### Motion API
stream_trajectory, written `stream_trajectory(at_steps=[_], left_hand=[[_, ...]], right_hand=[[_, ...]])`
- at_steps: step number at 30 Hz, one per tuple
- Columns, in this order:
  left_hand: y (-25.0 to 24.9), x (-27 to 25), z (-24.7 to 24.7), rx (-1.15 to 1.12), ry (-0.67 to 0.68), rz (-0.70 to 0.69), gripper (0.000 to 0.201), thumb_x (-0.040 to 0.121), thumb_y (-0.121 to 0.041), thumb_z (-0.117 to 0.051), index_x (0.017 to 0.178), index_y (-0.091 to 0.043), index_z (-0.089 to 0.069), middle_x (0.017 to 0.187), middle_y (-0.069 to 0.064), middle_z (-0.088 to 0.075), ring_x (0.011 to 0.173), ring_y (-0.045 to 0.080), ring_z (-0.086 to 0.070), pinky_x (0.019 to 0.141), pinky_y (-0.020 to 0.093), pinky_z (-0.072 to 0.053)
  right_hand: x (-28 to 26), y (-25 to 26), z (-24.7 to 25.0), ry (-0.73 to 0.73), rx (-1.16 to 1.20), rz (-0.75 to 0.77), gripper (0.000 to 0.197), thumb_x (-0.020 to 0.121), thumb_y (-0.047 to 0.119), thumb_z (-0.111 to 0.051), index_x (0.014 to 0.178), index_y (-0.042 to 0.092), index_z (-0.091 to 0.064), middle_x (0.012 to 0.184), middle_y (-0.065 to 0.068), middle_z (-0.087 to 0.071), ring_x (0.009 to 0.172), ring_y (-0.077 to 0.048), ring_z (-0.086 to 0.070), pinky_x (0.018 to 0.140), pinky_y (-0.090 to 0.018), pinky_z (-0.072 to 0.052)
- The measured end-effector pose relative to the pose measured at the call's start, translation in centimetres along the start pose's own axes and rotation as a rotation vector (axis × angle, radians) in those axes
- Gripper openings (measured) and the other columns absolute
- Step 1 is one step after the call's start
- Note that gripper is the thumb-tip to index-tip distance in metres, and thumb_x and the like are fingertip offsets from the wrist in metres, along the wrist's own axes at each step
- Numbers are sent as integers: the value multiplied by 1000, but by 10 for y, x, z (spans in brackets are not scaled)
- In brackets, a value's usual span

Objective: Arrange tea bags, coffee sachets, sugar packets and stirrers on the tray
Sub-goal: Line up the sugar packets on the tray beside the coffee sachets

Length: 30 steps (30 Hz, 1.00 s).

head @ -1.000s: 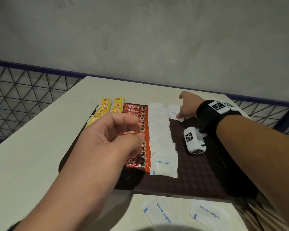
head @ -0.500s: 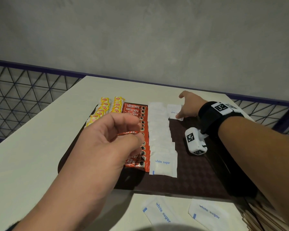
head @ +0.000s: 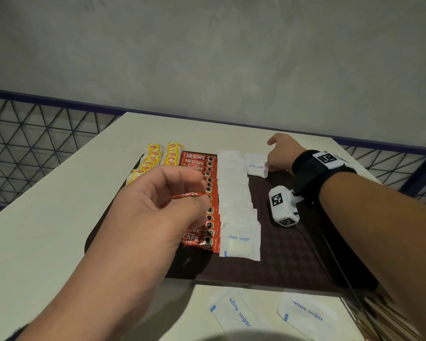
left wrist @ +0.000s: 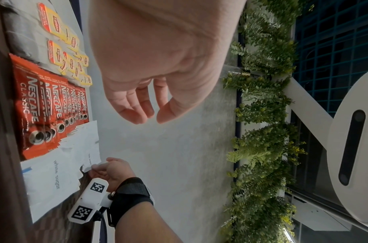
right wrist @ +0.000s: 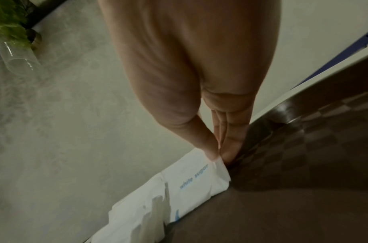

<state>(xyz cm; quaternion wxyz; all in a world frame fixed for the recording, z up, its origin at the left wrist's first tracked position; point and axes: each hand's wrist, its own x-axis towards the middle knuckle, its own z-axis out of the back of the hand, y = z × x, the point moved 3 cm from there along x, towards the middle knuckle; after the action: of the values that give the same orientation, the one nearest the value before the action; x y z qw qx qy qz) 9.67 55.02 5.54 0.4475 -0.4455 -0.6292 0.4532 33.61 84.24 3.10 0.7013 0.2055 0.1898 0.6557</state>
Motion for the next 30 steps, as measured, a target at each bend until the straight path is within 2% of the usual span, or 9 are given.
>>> stream_trajectory(at_steps=[5, 10, 14, 16, 18, 20, 24, 27, 30], left_hand=[[0, -1, 0, 4, 6, -8, 24, 64, -14, -77, 85, -25, -78, 94, 4, -78, 80, 21, -70, 84, 45, -55], [-1, 0, 1, 5, -7, 12, 24, 64, -13, -76, 85, -24, -78, 95, 4, -78, 80, 20, -71, 82, 43, -55], [-3, 0, 0, 11, 4, 29, 26, 73, 4, -81, 85, -19, -76, 91, 4, -77, 82, 16, -69, 73, 33, -54], [-5, -1, -2, 40, 22, 44, 25, 83, 5, -74, 87, -19, -74, 91, 4, -77, 84, 15, -70, 72, 32, -53], [-6, -5, -5, 146, 96, 35, 21, 86, -1, -74, 86, -22, -74, 90, 2, -76, 82, 15, -69, 69, 30, -51], [-3, -8, -10, 367, 247, 13, 11, 87, -16, -79, 88, -26, -75, 87, -4, -75, 76, 14, -67, 66, 31, -49], [5, -24, -19, 830, 669, 111, 24, 75, -54, -75, 93, -38, -74, 86, -7, -75, 80, 18, -71, 85, 50, -59], [5, -36, -23, 1025, 803, 168, 21, 82, -54, -77, 93, -36, -76, 83, -10, -75, 79, 9, -70, 81, 37, -60], [5, -34, -22, 1164, 678, 149, 26, 83, -55, -75, 84, -29, -78, 76, -12, -75, 75, 5, -69, 71, 28, -58]], right_hand=[[6, -3, 0, -3, 103, -33, 62, 75, -9, -72, 130, 13, -53, 115, -21, -67, 101, -40, -69, 84, -51, -61], [-4, 1, 6, -36, 38, -13, 61, 72, 0, -74, 129, 7, -54, 117, -22, -67, 105, -40, -68, 87, -51, -60], [-46, 30, 39, -121, -212, 169, 36, 87, 10, -67, 122, 4, -61, 119, -15, -64, 111, -35, -62, 80, -34, -49], [-83, 52, 57, -88, -304, 286, 21, 89, 15, -67, 108, 9, -69, 106, -8, -68, 104, -31, -64, 75, -30, -43], [-129, 67, 69, 34, -368, 348, 10, 88, 23, -68, 90, 15, -72, 84, -4, -72, 86, -27, -70, 68, -33, -50], [-180, 71, 78, 225, -439, 389, 20, 88, 32, -69, 78, 16, -73, 70, -3, -74, 67, -21, -68, 64, -34, -54], [-277, 52, 74, 602, -630, 385, 33, 91, 46, -68, 73, 18, -74, 62, 6, -71, 54, -5, -61, 57, -21, -52], [-312, 24, 56, 536, -812, 375, 42, 91, 53, -63, 70, 17, -65, 62, 2, -65, 57, -15, -63, 57, -34, -56], [-324, 8, 44, 391, -749, 316, 41, 92, 50, -64, 67, 21, -50, 61, 4, -53, 53, -13, -54, 55, -31, -51]])
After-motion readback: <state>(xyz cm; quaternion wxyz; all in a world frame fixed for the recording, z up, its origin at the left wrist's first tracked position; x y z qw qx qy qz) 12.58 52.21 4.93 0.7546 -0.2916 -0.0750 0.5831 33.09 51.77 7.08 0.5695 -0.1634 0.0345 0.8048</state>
